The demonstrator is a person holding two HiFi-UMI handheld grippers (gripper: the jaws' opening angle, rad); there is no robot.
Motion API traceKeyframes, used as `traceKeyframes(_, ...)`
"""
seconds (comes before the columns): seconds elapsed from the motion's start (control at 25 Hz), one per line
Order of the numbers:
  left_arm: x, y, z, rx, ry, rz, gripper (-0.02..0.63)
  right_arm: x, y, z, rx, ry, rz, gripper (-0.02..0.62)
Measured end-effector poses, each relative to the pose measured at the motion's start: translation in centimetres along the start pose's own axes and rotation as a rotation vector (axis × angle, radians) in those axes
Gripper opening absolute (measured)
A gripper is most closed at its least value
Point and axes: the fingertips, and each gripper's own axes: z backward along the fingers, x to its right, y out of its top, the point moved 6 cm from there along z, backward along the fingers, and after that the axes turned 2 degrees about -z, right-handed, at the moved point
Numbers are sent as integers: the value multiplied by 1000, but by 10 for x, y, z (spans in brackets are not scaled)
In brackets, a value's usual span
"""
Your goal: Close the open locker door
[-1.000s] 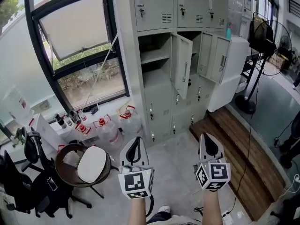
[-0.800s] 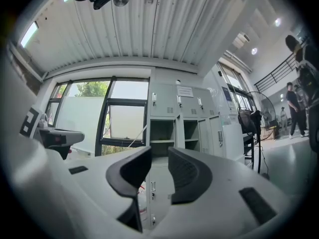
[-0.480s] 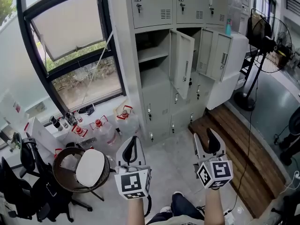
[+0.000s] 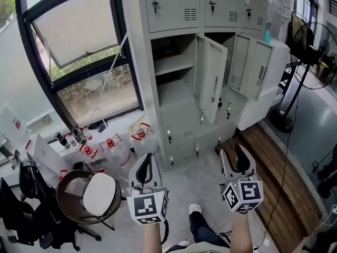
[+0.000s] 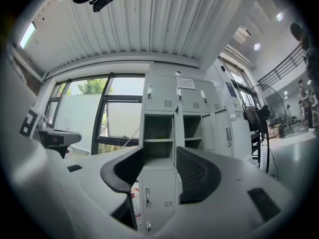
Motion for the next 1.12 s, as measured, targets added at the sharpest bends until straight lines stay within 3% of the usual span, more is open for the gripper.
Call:
traceKeyframes(0.6, 13, 1, -183, -9, 102, -24, 0, 97, 12, -190, 2, 78, -2, 204)
traceKeyframes(1.12, 19, -15, -245, -41, 143, -25, 0, 123, -2, -258, -20, 152, -14, 204)
